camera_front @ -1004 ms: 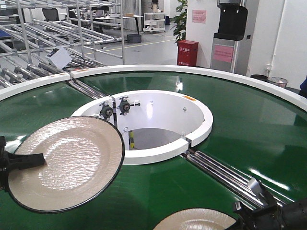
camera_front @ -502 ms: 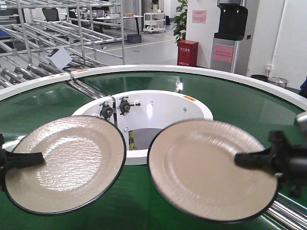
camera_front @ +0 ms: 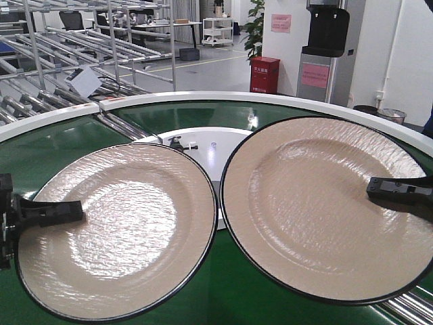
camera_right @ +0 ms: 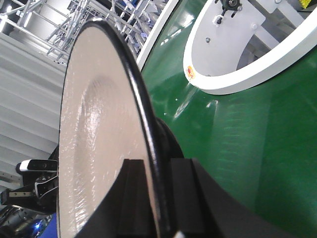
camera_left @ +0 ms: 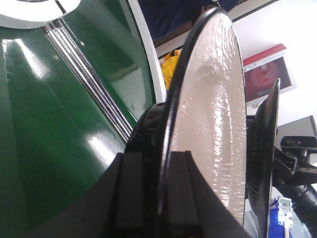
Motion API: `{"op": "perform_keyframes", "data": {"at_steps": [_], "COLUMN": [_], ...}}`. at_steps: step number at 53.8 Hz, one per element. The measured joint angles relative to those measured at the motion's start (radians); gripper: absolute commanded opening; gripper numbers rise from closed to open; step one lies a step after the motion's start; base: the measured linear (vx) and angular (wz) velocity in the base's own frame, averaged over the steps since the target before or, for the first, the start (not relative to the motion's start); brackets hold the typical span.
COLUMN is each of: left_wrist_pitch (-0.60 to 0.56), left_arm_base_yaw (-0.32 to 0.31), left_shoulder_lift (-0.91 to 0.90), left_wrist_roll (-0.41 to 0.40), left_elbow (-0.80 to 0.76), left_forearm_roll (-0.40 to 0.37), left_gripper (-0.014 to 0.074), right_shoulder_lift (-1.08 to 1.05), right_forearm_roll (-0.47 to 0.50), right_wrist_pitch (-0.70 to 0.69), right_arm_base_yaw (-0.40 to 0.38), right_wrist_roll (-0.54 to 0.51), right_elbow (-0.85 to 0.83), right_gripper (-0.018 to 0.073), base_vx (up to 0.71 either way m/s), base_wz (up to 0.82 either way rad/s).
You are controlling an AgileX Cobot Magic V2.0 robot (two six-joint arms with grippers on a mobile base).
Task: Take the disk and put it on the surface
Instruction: 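Close both grippers on the plate rims and lift the plates upright, then hold both plates raised while the base drives to the steel counter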
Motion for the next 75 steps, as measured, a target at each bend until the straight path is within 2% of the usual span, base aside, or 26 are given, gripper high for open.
{"op": "perform_keyframes", "data": {"at_steps": [44,75], "left_wrist_pitch": [-0.011,-0.011], "left_arm_base_yaw": [0.001,0.002], "left_shoulder_lift": [0.000,0.000], "left_wrist_roll": [0.000,0.000], "left_elbow": [0.000,0.000], "left_forearm_roll": [0.003,0.003], "left_gripper": [-0.0001,-0.0001], "right_shoulder_lift": [0.000,0.000], "right_forearm_roll": [-0.003,-0.003], "right_wrist_pitch": [-0.003,-0.008], "right_arm_base_yaw": [0.000,0.000], "right_wrist_roll": [-0.007,-0.008], "right_elbow": [0.001,0.001], "right_gripper": [-0.0008,-0.0008], "base_vx": [-0.01,-0.16], "base_wz": [-0.03,-0.58]}}
